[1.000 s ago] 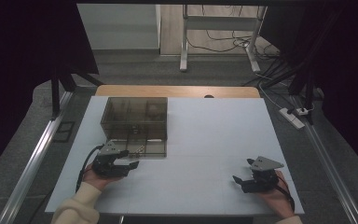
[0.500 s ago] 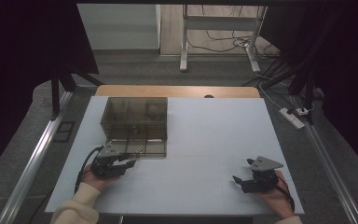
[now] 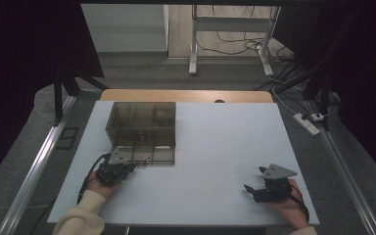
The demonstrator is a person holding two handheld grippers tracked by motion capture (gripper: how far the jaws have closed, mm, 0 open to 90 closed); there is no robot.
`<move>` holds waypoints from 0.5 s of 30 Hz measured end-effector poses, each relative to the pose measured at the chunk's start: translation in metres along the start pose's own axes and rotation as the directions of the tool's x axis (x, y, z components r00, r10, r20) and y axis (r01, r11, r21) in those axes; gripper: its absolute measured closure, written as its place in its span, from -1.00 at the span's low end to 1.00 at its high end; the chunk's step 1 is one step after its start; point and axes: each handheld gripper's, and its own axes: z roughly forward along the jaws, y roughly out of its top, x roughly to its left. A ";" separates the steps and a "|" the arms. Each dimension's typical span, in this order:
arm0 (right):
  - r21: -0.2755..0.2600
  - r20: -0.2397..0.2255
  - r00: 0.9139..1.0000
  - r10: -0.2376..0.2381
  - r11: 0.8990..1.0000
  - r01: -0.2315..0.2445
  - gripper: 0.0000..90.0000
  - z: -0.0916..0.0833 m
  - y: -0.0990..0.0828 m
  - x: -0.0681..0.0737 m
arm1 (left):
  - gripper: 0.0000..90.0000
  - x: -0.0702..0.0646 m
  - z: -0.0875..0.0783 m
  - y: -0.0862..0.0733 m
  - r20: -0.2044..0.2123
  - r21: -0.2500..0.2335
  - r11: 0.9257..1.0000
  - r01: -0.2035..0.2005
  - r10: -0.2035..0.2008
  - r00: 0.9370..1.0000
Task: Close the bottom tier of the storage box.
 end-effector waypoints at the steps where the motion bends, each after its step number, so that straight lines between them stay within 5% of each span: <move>1: -0.001 0.001 1.000 -0.001 1.000 0.001 -0.69 0.000 0.000 0.000 | 0.96 0.000 0.000 0.000 -0.002 -0.002 1.000 0.000 0.000 1.000; 15: -0.001 0.000 1.000 0.002 1.000 -0.002 -0.69 0.000 0.000 -0.001 | 0.96 0.006 0.009 0.001 -0.038 0.026 1.000 -0.008 0.008 0.999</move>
